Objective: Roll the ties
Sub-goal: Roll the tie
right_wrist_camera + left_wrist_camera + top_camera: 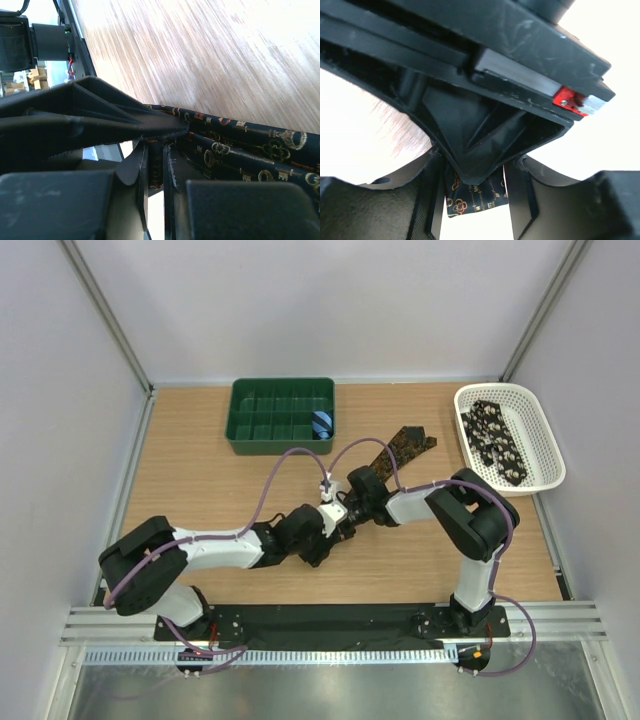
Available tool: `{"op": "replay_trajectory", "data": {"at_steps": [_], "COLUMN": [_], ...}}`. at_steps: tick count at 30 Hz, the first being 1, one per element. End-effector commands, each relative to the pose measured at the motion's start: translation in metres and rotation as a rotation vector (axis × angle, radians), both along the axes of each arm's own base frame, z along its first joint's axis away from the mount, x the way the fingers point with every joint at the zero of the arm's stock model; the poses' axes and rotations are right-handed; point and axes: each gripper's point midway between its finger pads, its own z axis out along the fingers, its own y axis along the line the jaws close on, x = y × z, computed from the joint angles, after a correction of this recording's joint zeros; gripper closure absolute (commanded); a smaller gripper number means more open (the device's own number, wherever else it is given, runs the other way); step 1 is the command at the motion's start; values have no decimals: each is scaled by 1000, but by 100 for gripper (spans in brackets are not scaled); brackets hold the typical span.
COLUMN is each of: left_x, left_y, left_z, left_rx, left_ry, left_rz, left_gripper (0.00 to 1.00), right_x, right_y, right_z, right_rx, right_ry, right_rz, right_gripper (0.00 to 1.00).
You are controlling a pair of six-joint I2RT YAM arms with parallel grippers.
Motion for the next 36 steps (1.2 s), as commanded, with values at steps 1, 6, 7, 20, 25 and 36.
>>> {"op": "replay_trajectory", "data": {"at_steps": [1, 6, 7, 20, 25, 36], "left_x": [-1, -1, -2, -2, 0, 23], "left_y": [0, -3, -4, -3, -3, 3], "left_z": [-2, -8, -10, -16, -16, -38], "left_rx": [9, 18, 20, 50, 97, 210], "left_ry": [6, 20, 32, 47, 74, 102], "left_rz": [11, 12, 8, 17, 30, 104], "left_gripper": [60, 66, 66, 71, 70, 69], "right_x": [17, 28, 34, 64, 71, 33], "right_y": [-2, -8, -14, -54, -91, -116], "right_z": [-4, 8, 11, 39, 62, 91], "right_rx": [-19, -16, -49, -130, -174, -348], "right_ry": [-76, -84, -96, -151, -301, -653], "right_rz": [-43, -102, -138, -306, -489, -523], "right_gripper": [86, 63, 61, 57, 57, 61]}}
